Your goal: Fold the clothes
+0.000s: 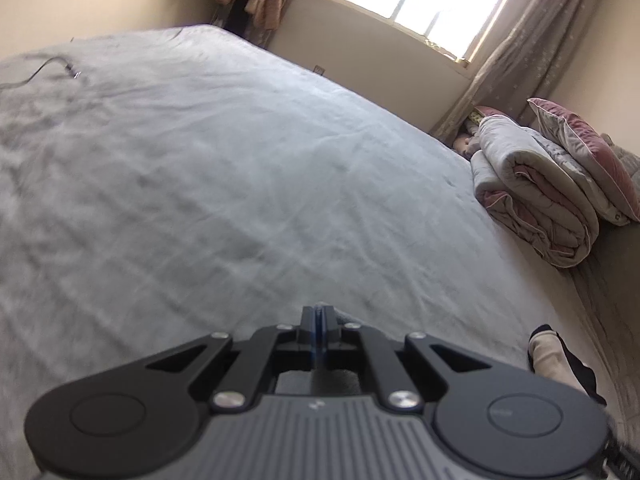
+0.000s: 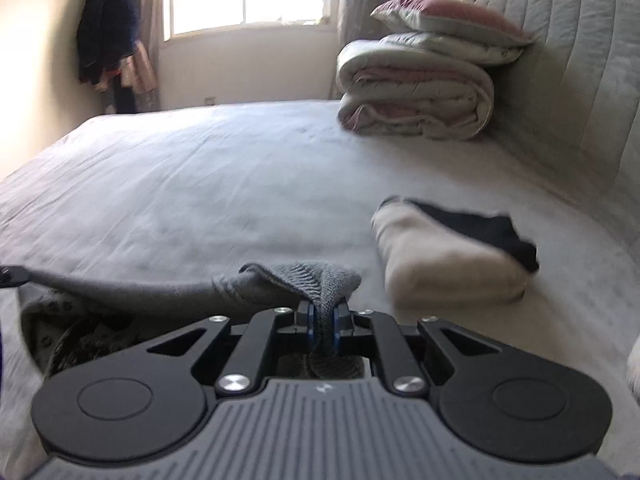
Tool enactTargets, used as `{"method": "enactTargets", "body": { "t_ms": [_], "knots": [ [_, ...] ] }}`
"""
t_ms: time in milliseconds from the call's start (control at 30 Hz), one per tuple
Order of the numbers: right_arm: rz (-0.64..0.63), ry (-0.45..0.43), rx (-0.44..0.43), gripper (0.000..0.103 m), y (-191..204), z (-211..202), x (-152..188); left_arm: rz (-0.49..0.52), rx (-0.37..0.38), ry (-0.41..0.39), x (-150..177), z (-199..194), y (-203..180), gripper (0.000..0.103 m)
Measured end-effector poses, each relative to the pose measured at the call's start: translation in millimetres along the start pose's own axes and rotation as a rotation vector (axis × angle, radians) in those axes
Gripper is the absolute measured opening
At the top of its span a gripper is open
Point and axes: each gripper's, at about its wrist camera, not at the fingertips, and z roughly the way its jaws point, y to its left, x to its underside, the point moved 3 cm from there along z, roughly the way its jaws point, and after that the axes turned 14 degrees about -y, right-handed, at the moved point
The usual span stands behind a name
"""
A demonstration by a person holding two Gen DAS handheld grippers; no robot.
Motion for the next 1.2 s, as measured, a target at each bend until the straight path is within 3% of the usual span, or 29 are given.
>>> {"method": "enactTargets", "body": {
  "t_ms": [100,267,500,633,700,767,1033,1133,1200],
  "knots": [
    [0.001,-0.023,0.016,0.010,-5,21,-7,0.033,-0.011,-0.019,-10,9,-10,0.002],
    [0.061,0.025,0.012,0.010,-14,57,-2,0.106,-0.045,-0.033,-7,32,-19,0.002],
    [0.093,0.086,-0.038,0.011,-8,68,16,0.201,-0.078,0.004,18,57,-19,0.003],
    [0.110,0.117,-0.077,0.019,-2,62,20,0.220,-0.068,0.036,25,55,-19,0.004],
    [0.107,0.128,-0.096,0.027,2,57,22,0.225,-0.067,0.049,26,50,-18,0.012],
    [0.090,0.126,-0.108,0.038,4,46,23,0.210,-0.052,0.082,27,44,-17,0.033],
    [0.094,0.145,-0.128,0.045,5,-1,27,0.176,-0.037,0.178,32,4,-16,0.065],
    [0.080,0.145,-0.134,0.059,6,-22,31,0.191,-0.035,0.182,34,-17,-18,0.083],
    [0.068,0.144,-0.134,0.063,6,-36,35,0.192,-0.038,0.194,38,-29,-17,0.088]
  ]
}}
